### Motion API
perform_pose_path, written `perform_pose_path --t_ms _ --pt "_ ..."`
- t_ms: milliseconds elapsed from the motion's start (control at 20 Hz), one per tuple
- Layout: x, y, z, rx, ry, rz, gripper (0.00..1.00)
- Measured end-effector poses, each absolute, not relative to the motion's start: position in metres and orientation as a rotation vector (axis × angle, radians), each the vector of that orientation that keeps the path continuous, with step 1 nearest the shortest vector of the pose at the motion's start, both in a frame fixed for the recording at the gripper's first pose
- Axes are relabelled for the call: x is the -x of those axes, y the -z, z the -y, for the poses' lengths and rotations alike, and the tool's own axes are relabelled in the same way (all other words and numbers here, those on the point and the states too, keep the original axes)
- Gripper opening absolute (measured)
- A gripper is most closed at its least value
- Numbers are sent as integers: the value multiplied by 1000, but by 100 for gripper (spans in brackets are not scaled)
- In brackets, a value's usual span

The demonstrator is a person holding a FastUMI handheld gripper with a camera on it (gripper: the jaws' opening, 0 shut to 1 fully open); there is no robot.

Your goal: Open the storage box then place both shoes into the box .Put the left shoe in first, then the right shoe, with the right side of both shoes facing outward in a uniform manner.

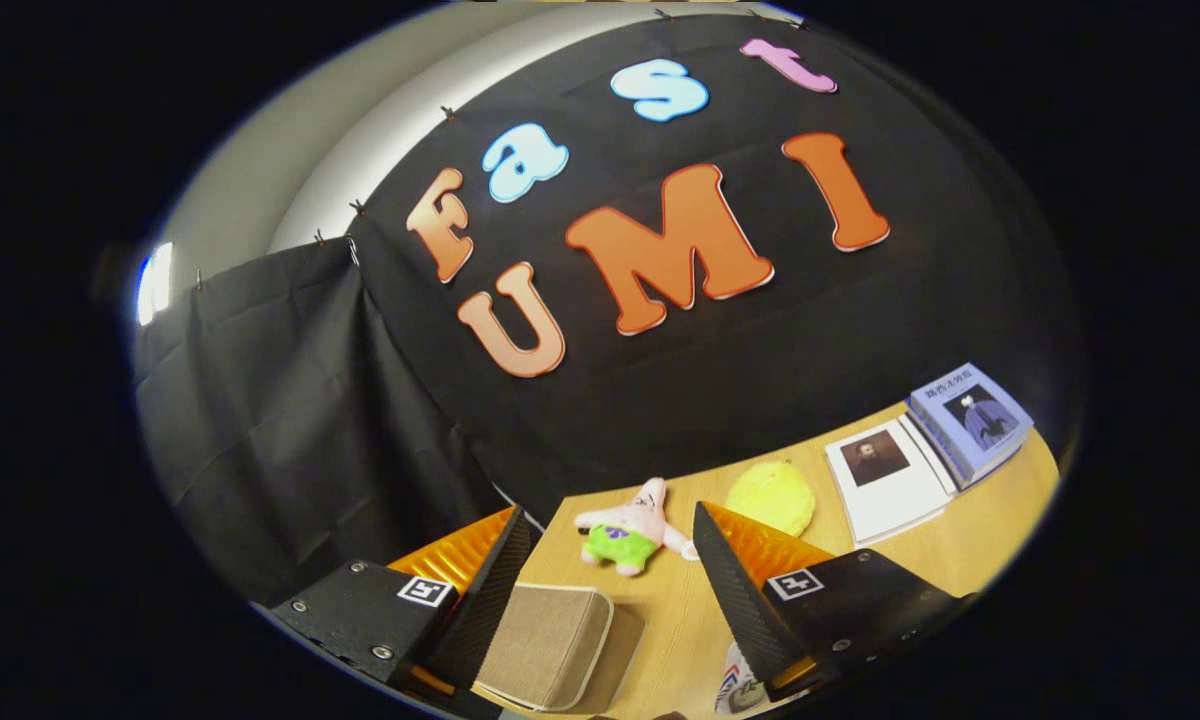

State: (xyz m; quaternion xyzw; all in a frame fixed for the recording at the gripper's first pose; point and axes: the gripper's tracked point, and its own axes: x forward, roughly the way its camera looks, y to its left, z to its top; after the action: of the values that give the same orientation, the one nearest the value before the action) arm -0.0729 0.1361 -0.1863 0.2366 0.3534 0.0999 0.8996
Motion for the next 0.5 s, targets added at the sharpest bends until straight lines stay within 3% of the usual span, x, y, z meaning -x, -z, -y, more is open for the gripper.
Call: perform_pose_path --t_ms 500 --pt "152 286 -212 -570 -354 -1093 98"
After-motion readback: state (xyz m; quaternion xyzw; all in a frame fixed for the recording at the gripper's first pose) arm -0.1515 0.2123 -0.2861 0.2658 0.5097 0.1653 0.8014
